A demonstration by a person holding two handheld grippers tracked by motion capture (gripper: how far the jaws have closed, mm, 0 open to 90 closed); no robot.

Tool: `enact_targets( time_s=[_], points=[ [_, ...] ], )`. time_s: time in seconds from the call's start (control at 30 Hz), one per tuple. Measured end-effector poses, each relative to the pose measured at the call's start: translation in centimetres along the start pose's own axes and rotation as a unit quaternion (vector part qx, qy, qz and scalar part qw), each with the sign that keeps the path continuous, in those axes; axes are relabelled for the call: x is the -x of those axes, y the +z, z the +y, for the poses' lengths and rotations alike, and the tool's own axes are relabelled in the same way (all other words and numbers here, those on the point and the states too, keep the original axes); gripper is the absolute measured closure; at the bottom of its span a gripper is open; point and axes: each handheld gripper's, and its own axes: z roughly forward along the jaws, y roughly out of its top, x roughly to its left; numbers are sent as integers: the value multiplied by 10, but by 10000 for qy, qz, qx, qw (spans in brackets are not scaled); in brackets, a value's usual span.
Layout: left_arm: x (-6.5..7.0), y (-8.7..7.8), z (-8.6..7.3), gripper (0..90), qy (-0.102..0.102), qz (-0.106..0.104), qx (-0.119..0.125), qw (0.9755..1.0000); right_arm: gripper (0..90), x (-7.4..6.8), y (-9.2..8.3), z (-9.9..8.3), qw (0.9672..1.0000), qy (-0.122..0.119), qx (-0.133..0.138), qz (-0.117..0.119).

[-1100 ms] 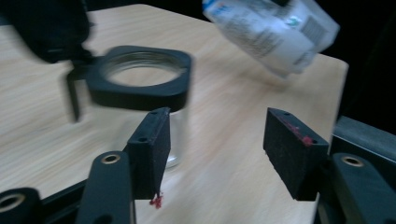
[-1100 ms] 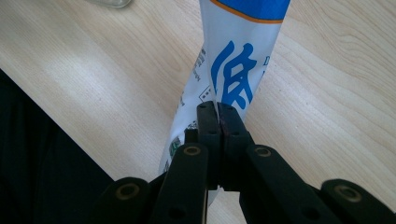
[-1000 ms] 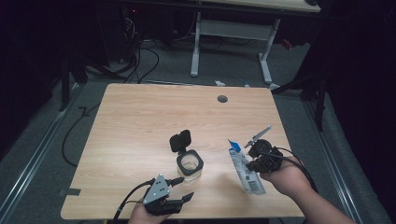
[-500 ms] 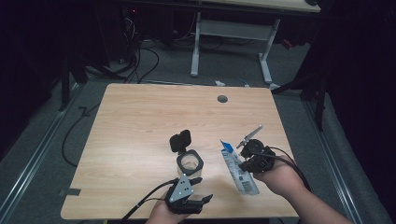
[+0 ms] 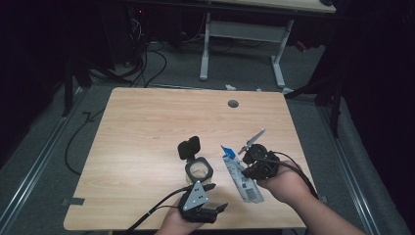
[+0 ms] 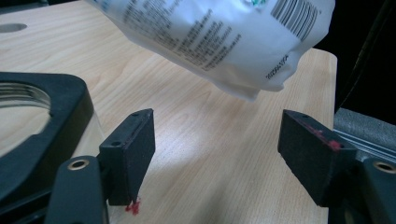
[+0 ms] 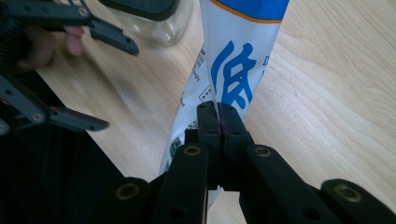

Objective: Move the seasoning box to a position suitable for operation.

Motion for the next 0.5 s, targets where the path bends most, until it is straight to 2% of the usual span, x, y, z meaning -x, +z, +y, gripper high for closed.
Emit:
enact_targets(
  time_s=[0.23, 0.5],
  points=[
    [2, 8, 1, 244, 112, 71, -54, 9999, 897, -8, -2, 10, 9999, -122, 22, 20],
    [4, 19, 4, 232, 142, 31, -107, 9998, 898, -18, -4, 20, 9995, -245, 166, 96]
  ],
)
